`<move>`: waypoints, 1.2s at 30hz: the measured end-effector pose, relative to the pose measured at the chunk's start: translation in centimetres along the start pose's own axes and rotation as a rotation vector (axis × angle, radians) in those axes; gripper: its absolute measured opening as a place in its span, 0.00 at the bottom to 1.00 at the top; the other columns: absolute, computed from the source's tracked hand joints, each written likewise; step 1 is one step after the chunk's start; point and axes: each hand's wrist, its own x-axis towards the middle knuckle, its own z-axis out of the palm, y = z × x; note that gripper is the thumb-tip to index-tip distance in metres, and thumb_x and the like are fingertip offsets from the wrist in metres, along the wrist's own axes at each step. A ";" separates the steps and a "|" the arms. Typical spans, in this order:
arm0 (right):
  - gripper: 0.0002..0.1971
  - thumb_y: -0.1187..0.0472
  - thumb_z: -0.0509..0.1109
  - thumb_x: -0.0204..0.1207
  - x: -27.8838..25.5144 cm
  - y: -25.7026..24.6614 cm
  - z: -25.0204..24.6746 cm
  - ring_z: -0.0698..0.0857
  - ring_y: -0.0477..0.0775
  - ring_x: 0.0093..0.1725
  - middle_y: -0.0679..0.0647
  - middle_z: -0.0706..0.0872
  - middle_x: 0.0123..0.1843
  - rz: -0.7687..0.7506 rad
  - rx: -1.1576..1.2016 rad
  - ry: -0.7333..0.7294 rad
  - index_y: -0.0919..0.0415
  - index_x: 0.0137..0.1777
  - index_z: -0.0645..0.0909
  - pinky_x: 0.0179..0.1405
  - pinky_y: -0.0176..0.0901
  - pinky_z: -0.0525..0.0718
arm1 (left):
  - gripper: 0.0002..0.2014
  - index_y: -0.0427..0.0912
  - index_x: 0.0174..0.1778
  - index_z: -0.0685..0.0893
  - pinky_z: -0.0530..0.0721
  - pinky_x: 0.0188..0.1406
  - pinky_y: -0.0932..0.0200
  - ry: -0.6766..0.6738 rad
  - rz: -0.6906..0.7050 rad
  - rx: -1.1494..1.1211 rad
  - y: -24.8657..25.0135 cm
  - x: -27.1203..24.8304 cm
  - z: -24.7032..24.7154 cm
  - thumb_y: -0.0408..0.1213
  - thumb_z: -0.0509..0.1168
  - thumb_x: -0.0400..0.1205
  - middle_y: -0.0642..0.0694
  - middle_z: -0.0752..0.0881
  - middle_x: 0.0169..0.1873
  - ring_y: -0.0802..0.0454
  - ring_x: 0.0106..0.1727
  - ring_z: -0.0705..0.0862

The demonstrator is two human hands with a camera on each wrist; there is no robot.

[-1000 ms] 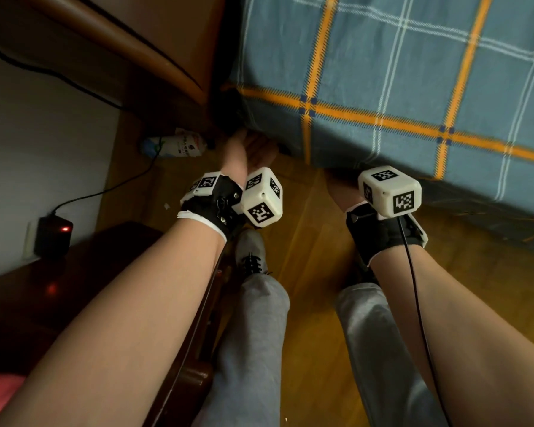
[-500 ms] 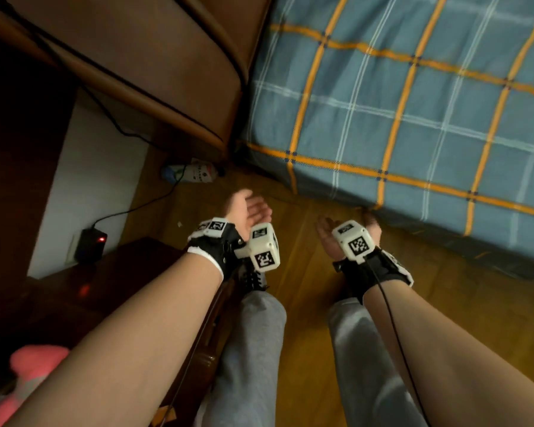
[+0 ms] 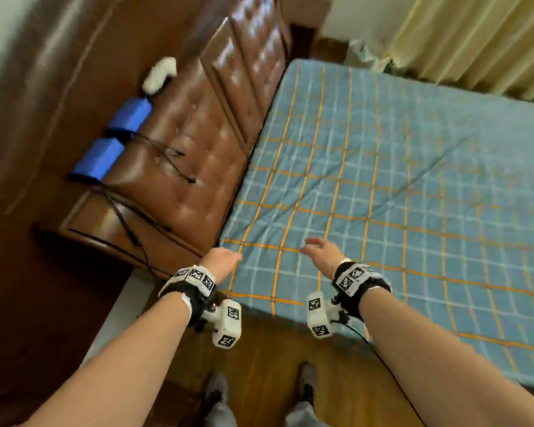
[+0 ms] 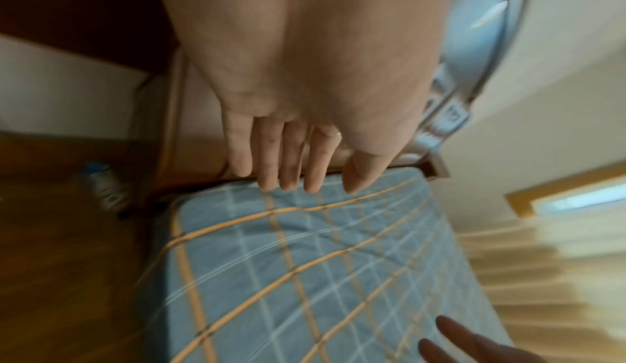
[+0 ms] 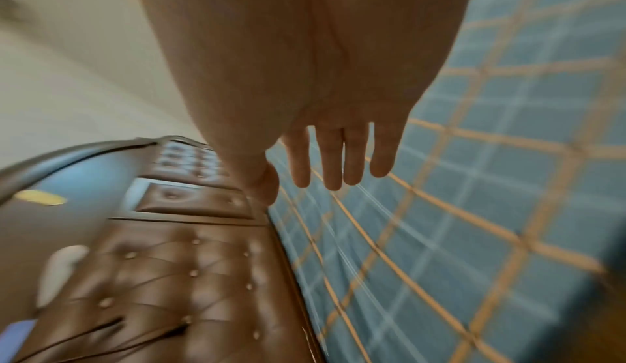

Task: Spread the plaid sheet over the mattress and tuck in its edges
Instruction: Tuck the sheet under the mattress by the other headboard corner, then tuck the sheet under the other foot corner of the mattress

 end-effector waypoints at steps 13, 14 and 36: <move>0.31 0.44 0.67 0.78 -18.2 -0.4 -23.9 0.69 0.60 0.78 0.55 0.70 0.80 -0.096 -0.645 0.262 0.47 0.80 0.65 0.74 0.56 0.70 | 0.19 0.47 0.64 0.83 0.78 0.66 0.51 0.023 0.566 0.645 23.6 -12.3 3.8 0.50 0.64 0.80 0.45 0.84 0.66 0.43 0.67 0.80; 0.31 0.44 0.67 0.78 -19.6 0.9 -24.9 0.70 0.61 0.77 0.56 0.70 0.80 -0.062 -0.631 0.275 0.47 0.80 0.65 0.73 0.56 0.70 | 0.19 0.46 0.64 0.84 0.78 0.65 0.52 -0.016 0.591 0.688 24.5 -12.9 5.1 0.50 0.64 0.80 0.44 0.84 0.65 0.42 0.66 0.81; 0.28 0.45 0.68 0.76 -45.2 44.6 -59.9 0.84 0.57 0.63 0.52 0.79 0.74 0.330 -0.183 0.644 0.41 0.76 0.69 0.61 0.53 0.84 | 0.20 0.43 0.68 0.82 0.78 0.61 0.56 -0.355 1.125 1.085 48.8 -38.6 57.3 0.47 0.63 0.82 0.44 0.83 0.67 0.44 0.67 0.81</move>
